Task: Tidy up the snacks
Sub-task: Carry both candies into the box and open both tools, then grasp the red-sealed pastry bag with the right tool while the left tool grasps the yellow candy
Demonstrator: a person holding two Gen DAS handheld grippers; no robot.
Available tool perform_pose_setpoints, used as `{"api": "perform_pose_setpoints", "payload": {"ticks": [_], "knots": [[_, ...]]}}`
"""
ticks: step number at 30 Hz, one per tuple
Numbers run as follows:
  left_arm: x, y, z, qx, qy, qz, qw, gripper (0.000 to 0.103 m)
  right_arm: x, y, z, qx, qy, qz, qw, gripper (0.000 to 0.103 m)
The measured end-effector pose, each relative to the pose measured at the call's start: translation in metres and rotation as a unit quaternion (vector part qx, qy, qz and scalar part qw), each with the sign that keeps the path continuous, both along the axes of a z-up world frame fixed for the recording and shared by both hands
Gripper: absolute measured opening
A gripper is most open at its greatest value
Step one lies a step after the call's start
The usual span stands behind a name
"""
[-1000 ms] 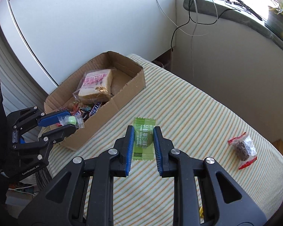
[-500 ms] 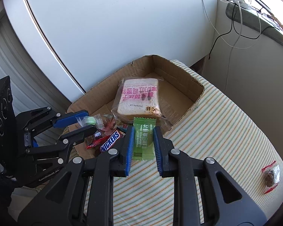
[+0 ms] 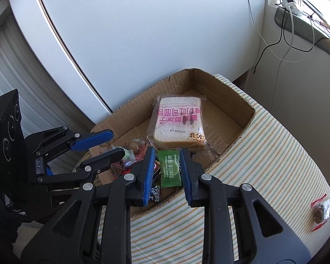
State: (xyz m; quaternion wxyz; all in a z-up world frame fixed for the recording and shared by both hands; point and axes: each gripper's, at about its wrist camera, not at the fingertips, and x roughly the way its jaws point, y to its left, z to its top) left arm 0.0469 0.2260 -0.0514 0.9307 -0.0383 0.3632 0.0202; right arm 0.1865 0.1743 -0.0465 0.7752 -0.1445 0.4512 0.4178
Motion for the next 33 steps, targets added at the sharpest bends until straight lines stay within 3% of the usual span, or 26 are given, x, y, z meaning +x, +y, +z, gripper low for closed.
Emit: {"api": "perform_pose_setpoints", "payload": {"ticks": [2, 10, 15, 19, 23, 26, 33], "knots": [[-0.001, 0.0, 0.001, 0.001, -0.001, 0.003, 1.0, 0.045, -0.001, -0.001, 0.004, 0.002, -0.003, 0.002, 1.0, 0.044], [-0.003, -0.023, 0.009, -0.007, -0.009, -0.022, 0.9997, 0.045, -0.003, -0.035, 0.017, -0.002, -0.028, -0.017, 0.999, 0.053], [0.0, -0.054, 0.014, -0.016, -0.012, -0.052, 0.9984, 0.045, 0.004, -0.081, 0.022, -0.009, -0.04, -0.043, 0.998, 0.062], [0.008, -0.087, 0.019, -0.02, -0.014, -0.086, 0.996, 0.045, 0.012, -0.128, 0.028, -0.014, -0.054, -0.076, 0.996, 0.074], [0.015, -0.122, 0.019, -0.036, -0.012, -0.125, 0.9914, 0.053, 0.022, -0.181, 0.031, -0.029, -0.067, -0.112, 0.991, 0.076], [0.023, -0.154, 0.016, -0.034, -0.008, -0.157, 0.987, 0.053, 0.032, -0.222, 0.028, -0.044, -0.064, -0.138, 0.987, 0.076], [0.045, -0.235, 0.0, -0.048, 0.021, -0.248, 0.9674, 0.053, 0.061, -0.302, 0.013, -0.071, -0.056, -0.179, 0.98, 0.077]]}}
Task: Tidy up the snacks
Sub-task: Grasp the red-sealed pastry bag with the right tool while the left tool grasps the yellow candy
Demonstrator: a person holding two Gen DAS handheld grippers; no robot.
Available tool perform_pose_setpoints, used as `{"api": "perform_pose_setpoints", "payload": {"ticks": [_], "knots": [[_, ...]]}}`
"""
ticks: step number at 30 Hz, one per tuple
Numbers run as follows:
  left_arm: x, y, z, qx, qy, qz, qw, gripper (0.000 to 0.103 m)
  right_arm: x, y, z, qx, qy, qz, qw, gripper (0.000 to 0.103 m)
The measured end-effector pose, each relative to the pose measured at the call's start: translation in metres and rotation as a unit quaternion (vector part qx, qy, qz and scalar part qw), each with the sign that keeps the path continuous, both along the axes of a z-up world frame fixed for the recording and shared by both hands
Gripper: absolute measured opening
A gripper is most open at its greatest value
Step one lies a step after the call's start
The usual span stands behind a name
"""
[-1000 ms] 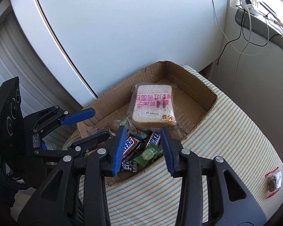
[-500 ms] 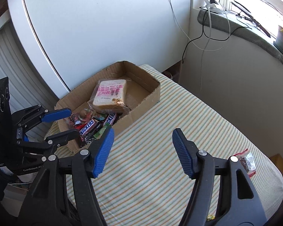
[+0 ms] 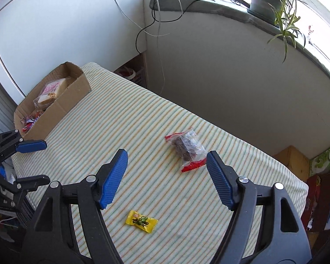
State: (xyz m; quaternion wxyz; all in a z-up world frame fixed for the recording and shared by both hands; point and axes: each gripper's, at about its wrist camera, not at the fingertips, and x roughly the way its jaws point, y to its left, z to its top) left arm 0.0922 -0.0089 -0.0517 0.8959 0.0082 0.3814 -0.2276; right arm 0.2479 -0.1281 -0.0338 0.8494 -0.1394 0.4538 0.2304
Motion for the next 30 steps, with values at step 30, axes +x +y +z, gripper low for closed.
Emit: {"api": "perform_pose_setpoints", "payload": {"ticks": [30], "knots": [[0.026, -0.124, -0.073, 0.098, 0.047, -0.183, 0.977, 0.03, 0.084, 0.013, -0.096, -0.04, 0.076, 0.096, 0.992, 0.076]]}}
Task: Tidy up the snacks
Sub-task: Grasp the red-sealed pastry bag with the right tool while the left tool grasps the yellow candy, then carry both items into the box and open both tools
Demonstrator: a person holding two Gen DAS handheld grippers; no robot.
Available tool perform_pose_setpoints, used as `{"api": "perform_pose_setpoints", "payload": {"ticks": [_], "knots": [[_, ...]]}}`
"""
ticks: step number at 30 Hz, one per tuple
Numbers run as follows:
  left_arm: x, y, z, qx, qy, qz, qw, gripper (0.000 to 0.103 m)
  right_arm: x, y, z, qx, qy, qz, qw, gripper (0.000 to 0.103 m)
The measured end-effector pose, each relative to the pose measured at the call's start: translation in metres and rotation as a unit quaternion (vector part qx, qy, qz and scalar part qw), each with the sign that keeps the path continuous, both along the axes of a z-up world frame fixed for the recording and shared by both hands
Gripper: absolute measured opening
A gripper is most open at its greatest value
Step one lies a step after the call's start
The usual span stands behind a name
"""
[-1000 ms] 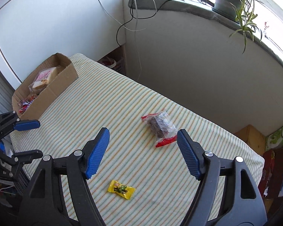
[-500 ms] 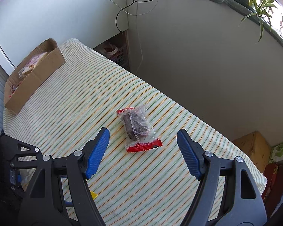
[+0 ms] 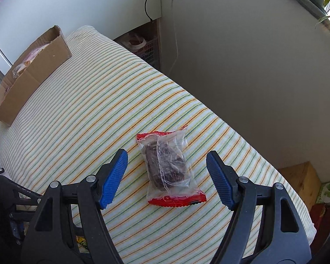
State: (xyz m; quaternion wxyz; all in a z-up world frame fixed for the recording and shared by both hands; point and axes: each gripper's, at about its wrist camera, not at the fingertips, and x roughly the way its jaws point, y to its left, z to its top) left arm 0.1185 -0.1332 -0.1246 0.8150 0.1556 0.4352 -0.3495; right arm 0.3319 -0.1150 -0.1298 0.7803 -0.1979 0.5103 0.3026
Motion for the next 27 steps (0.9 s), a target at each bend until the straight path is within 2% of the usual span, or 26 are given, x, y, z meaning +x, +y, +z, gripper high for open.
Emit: {"api": "perform_pose_setpoints", "payload": {"ticks": [6, 10, 13, 15, 23, 27], "knots": [[-0.009, 0.005, 0.003, -0.009, 0.005, 0.003, 0.9999, 0.03, -0.006, 0.003, -0.005, -0.031, -0.006, 0.013, 0.999, 0.076], [-0.01, 0.006, 0.0, -0.005, 0.003, 0.014, 0.9999, 0.03, -0.006, 0.007, -0.013, -0.058, 0.003, 0.008, 0.998, 0.048], [-0.014, 0.0, -0.003, 0.008, -0.014, 0.01, 0.9998, 0.028, -0.006, 0.009, -0.014, -0.06, 0.004, -0.002, 0.998, 0.043], [-0.016, -0.004, -0.005, 0.009, -0.018, 0.016, 0.9997, 0.023, -0.008, 0.01, -0.014, -0.061, 0.0, -0.007, 0.998, 0.041], [-0.022, 0.0, -0.01, -0.011, -0.015, 0.043, 0.9989, 0.023, -0.028, 0.004, -0.006, -0.053, -0.027, -0.043, 0.997, 0.04], [-0.023, 0.024, -0.005, -0.025, -0.01, 0.061, 0.9978, 0.023, -0.038, 0.0, 0.006, -0.037, -0.033, -0.052, 0.997, 0.04]]}}
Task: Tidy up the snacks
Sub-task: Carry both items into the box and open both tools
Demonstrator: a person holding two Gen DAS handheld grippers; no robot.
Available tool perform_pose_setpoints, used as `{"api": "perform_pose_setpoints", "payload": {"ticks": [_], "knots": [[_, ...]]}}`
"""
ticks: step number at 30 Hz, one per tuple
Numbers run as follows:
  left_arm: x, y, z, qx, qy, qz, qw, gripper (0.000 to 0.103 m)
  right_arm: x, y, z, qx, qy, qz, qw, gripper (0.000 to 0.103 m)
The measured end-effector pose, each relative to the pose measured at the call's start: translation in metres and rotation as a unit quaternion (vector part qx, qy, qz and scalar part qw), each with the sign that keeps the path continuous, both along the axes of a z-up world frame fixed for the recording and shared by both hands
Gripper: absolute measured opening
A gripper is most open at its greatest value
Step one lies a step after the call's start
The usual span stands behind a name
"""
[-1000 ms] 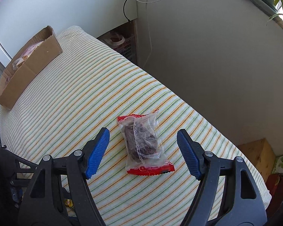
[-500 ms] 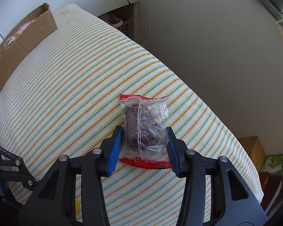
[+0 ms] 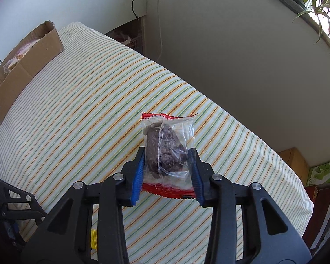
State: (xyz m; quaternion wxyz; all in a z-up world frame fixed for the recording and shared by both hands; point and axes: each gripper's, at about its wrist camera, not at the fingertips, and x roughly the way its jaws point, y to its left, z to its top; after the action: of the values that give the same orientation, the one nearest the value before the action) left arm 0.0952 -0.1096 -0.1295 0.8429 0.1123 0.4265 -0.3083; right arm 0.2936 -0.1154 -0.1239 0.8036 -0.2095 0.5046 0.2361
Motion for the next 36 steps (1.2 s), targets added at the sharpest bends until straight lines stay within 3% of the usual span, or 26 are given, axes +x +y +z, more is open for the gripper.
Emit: {"api": "perform_pose_setpoints", "payload": {"ticks": [10, 20, 27, 36], "knots": [[-0.012, 0.041, 0.023, -0.007, -0.014, 0.04, 0.9991, 0.023, -0.029, -0.013, 0.013, 0.01, -0.003, -0.013, 1.0, 0.04], [-0.025, 0.093, 0.062, -0.012, -0.06, 0.097, 0.9934, 0.023, -0.056, -0.006, 0.042, 0.02, -0.018, -0.017, 0.999, 0.04], [-0.032, 0.139, 0.077, -0.022, -0.085, 0.136, 0.9868, 0.023, -0.071, 0.034, 0.067, 0.027, -0.037, 0.005, 0.999, 0.04], [-0.042, 0.208, 0.093, -0.033, -0.114, 0.194, 0.9737, 0.023, -0.087, 0.119, 0.088, 0.043, -0.047, 0.057, 0.996, 0.04]]}}
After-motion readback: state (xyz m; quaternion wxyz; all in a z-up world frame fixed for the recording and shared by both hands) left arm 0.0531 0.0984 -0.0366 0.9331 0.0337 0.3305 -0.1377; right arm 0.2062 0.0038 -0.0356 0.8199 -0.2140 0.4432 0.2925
